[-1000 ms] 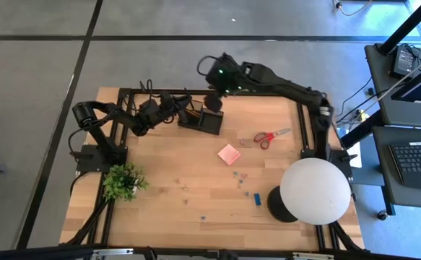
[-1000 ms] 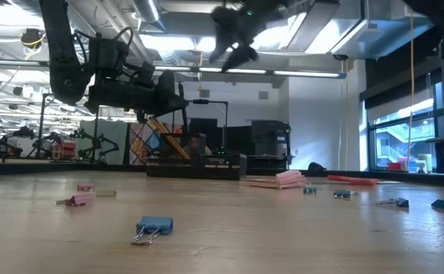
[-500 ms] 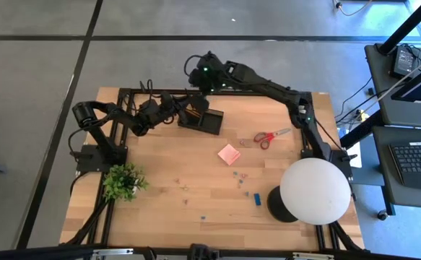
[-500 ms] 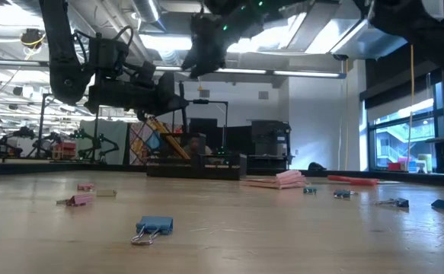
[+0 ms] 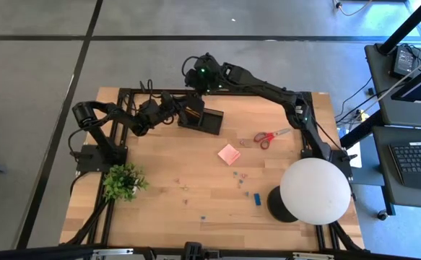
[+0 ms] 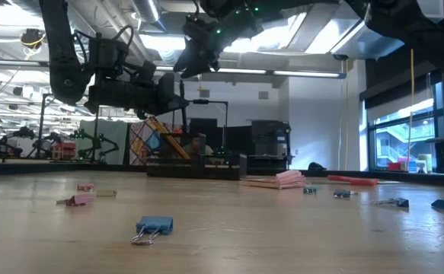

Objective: Pick and place office supplies into organizer
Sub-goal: Put the black pen into the black desk organizer

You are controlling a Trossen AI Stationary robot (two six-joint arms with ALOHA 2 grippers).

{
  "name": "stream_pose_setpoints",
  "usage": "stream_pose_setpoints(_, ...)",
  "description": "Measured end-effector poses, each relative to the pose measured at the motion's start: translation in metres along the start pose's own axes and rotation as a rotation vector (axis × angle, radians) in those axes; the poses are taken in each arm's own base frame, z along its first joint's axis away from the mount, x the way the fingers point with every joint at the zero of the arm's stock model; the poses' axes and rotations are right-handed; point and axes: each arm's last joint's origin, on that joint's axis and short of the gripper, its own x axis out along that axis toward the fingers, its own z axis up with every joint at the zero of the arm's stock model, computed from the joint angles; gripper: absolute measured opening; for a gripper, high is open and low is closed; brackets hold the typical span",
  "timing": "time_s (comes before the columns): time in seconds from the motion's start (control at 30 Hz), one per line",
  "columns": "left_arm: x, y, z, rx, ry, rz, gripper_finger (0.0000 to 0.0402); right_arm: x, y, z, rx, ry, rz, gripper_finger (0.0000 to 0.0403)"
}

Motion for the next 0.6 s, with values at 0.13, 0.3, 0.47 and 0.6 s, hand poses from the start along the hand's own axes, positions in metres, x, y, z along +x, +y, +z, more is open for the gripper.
stream_pose_setpoints(0.13, 0.0000, -0.0012, 0.0019, -0.002, -0.017, -0.034, 0.0047, 0.0000, -0.0003, 0.0017, -0.002, -0.017, -0.003, 0.0240)
stream_pose_setpoints(0.3, 0.0000, -0.0015, 0.0043, -0.004, -0.041, -0.038, 0.0047, 0.0001, 0.0000, -0.0001, 0.001, 0.001, 0.000, 0.0232)
stream_pose_setpoints(0.47, 0.0000, -0.0017, 0.0043, -0.002, -0.040, -0.043, 0.0047, 0.0001, 0.0001, -0.0008, 0.024, 0.008, 0.001, 0.0231)
stream_pose_setpoints(0.6, 0.0000, -0.0016, 0.0043, -0.002, -0.041, -0.043, 0.0047, 0.0001, 0.0003, -0.0017, 0.030, 0.016, 0.003, 0.0231)
